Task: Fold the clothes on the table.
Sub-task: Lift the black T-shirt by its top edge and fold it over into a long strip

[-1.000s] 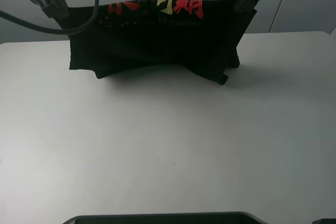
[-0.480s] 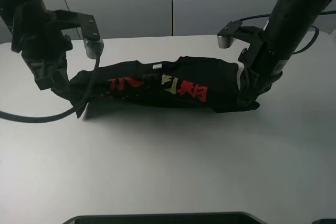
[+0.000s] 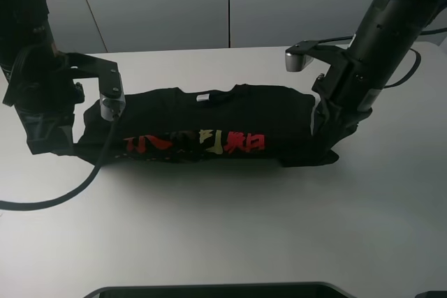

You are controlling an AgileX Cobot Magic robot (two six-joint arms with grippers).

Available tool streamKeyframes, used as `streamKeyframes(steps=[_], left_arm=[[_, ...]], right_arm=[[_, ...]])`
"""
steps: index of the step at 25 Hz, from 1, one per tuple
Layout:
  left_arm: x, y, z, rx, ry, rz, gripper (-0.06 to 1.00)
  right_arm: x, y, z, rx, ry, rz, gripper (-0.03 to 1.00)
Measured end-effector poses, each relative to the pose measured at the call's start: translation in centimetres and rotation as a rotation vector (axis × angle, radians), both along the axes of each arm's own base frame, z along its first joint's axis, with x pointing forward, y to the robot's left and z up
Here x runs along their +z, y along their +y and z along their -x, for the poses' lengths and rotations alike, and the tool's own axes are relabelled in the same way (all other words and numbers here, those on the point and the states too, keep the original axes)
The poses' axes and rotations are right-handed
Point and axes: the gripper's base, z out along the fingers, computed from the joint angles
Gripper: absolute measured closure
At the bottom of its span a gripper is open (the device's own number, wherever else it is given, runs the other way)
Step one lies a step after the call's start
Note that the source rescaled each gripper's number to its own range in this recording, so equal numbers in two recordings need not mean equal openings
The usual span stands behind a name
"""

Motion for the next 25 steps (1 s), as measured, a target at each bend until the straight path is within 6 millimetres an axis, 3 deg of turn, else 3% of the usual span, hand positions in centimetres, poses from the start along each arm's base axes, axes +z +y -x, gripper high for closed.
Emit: streamKeyframes(steps=[11,21,25], left_arm=[[-0.1,0.1,-0.2,-0.012,-0.025,-0.008,0.94],[0.5,-0.6,-4.7,-0.128,-0.518,0.047,0.94],[0.2,-0.8,-6.1,-0.190,-0.627,0.035,0.94]], right_arm=[[-1.1,0.2,-0.6,-0.031,-0.128,-0.047,0.96],[-0.8,0.4,-4.3,-0.092,-0.543,-0.072,0.96],[-0.4,0.3,-5.3,-0.059,-0.680,-0.070,0.96]])
